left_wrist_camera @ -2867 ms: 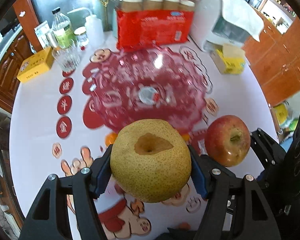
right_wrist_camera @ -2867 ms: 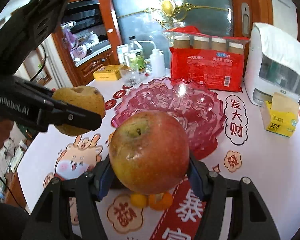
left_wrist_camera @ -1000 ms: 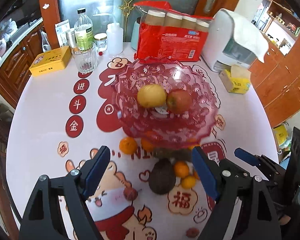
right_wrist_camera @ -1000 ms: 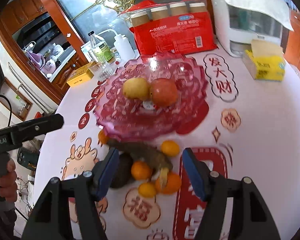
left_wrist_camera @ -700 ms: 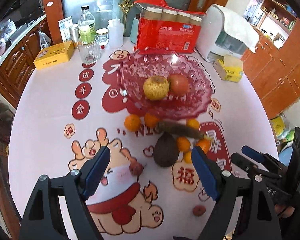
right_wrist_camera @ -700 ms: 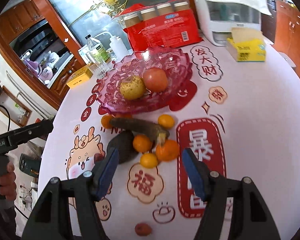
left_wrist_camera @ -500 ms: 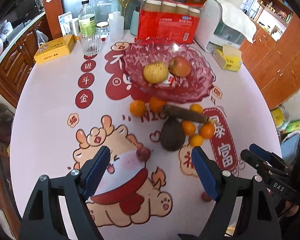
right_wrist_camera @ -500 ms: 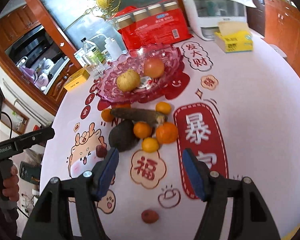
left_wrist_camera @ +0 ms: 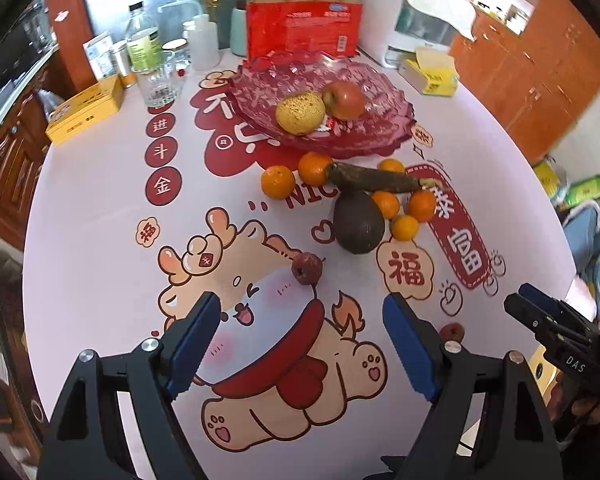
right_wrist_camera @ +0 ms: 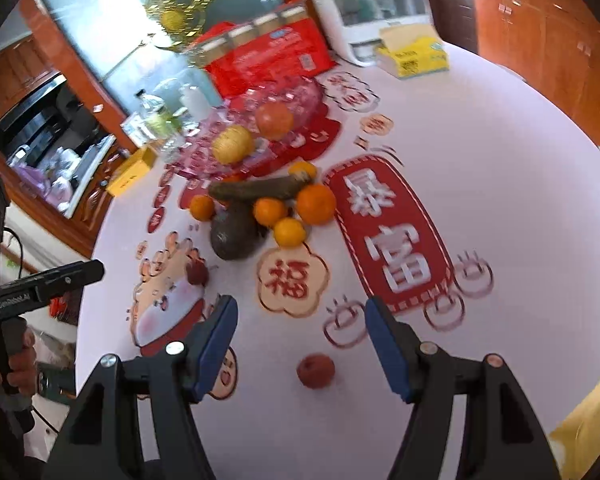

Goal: Organize fruits
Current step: 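Move the left tool to the lychee while the right tool approaches another lychee, then close the left tool on the lychee while the right tool grasps its lychee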

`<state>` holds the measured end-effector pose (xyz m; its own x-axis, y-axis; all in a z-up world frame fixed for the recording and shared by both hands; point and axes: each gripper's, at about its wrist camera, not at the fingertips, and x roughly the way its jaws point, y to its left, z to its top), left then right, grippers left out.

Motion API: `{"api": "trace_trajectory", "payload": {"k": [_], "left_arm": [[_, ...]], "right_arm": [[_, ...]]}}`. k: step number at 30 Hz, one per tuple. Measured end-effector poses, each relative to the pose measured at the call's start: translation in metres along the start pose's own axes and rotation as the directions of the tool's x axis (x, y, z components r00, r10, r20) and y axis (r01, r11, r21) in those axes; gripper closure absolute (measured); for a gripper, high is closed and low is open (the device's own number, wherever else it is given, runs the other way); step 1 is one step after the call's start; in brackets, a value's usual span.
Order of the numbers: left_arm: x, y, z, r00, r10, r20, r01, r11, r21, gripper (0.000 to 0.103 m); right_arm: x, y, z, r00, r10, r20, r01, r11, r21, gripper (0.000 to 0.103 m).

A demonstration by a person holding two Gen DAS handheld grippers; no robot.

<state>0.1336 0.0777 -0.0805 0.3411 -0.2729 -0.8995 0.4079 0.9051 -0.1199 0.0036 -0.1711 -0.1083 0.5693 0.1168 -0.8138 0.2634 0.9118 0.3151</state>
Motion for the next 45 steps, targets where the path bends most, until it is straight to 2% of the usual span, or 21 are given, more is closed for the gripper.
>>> {"api": "trace_trajectory", "payload": {"k": [9, 16, 26, 30, 35, 40, 43, 45], "left_arm": [[0.031, -0.002, 0.002, 0.999, -0.025, -0.038, 0.029, 0.992, 0.126, 0.021], [0.07, 0.0, 0.006, 0.996, -0.005, -0.086, 0.019, 0.987, 0.16, 0.021], [0.115, 0.0, 0.015, 0.996, -0.027, -0.085, 0.042, 0.984, 0.175, 0.021], [0.127, 0.002, 0.019, 0.995, -0.044, -0.091, 0.057, 0.987, 0.148, 0.031], [0.135, -0.001, 0.018, 0.992, -0.071, -0.107, 0.088, 0.983, 0.161, 0.038], [0.137, -0.005, 0.017, 0.991, -0.085, -0.108, 0.103, 0.98, 0.171, 0.06], [0.139, -0.006, 0.017, 0.99, -0.09, -0.112, 0.108, 0.979, 0.172, 0.07], [0.14, -0.007, 0.017, 0.989, -0.091, -0.114, 0.11, 0.978, 0.176, 0.072]], "right_arm": [[0.016, -0.001, -0.044, 0.996, -0.068, -0.052, 0.072, 0.993, 0.092, 0.036], [0.028, 0.005, -0.062, 0.991, -0.111, -0.074, 0.12, 0.984, 0.128, 0.036], [0.048, 0.011, -0.076, 0.979, -0.168, -0.117, 0.182, 0.975, 0.127, 0.036], [0.054, 0.016, -0.073, 0.974, -0.192, -0.124, 0.203, 0.976, 0.084, 0.039], [0.064, 0.025, -0.066, 0.969, -0.21, -0.128, 0.214, 0.977, 0.02, 0.046], [0.072, 0.029, -0.063, 0.964, -0.228, -0.14, 0.227, 0.974, -0.019, 0.054], [0.074, 0.029, -0.061, 0.96, -0.245, -0.133, 0.243, 0.969, -0.033, 0.058], [0.076, 0.028, -0.06, 0.959, -0.249, -0.135, 0.246, 0.968, -0.038, 0.06]]}}
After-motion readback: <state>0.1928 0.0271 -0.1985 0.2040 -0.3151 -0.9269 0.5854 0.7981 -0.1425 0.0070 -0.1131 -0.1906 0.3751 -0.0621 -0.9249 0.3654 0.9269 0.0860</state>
